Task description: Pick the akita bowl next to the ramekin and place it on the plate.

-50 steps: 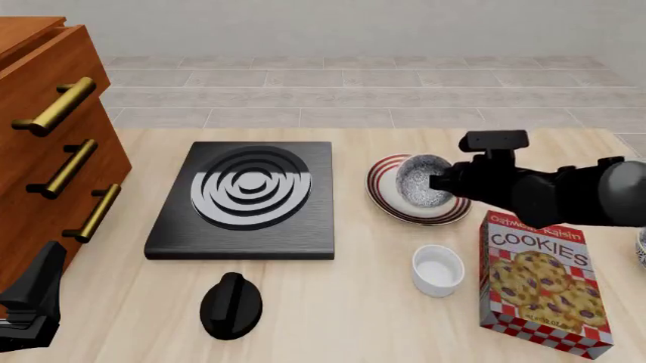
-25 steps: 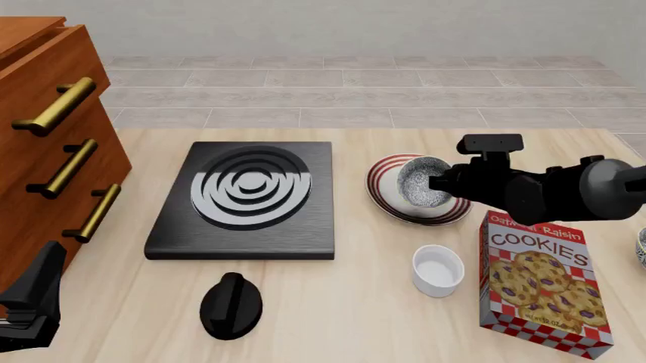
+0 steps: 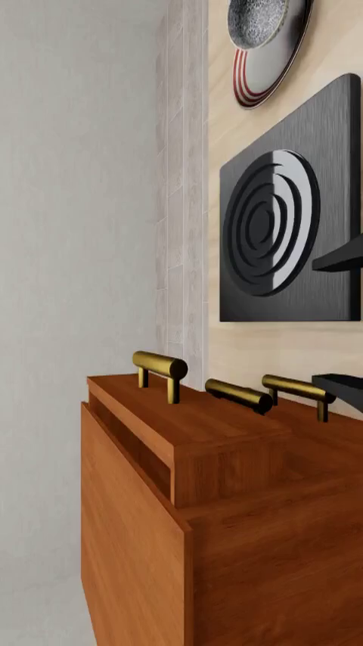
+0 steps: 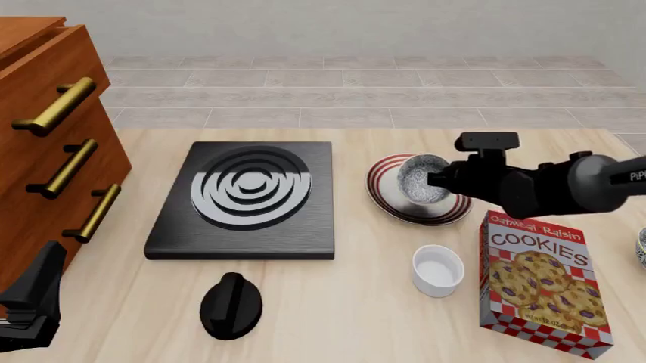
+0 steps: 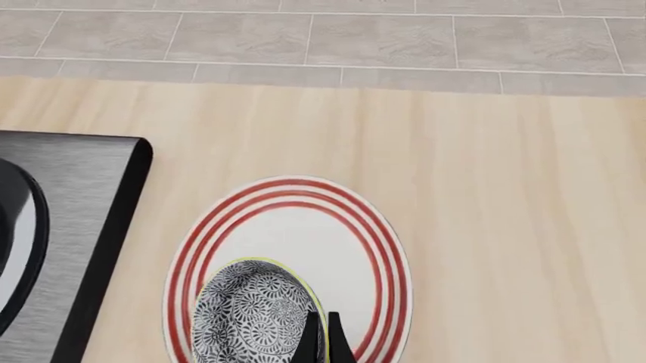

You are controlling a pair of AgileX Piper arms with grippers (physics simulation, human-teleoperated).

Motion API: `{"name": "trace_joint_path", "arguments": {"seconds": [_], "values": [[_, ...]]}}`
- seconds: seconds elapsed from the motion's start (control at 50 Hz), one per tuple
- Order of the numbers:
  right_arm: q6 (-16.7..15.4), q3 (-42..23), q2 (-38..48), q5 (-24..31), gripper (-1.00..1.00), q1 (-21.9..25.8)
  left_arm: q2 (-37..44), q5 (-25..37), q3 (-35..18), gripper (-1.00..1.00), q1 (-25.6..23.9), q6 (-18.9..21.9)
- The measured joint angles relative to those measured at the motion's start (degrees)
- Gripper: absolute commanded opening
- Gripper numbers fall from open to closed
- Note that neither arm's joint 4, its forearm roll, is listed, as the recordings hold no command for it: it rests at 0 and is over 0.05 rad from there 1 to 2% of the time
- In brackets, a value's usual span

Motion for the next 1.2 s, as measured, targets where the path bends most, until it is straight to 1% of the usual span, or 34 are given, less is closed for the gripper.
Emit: {"name": "trace_joint_path", "arguments": {"seconds": [0.48, 1.2], "values": [[0.0, -2.3, 3.0, -0.2, -1.00, -0.1, 0.0, 0.0, 0.0, 1.00, 0.0, 0.0], [0.1, -4.0, 6.0, -1.4, -1.00, -0.4, 0.0, 0.0, 0.0, 1.00, 0.0, 0.0]]}}
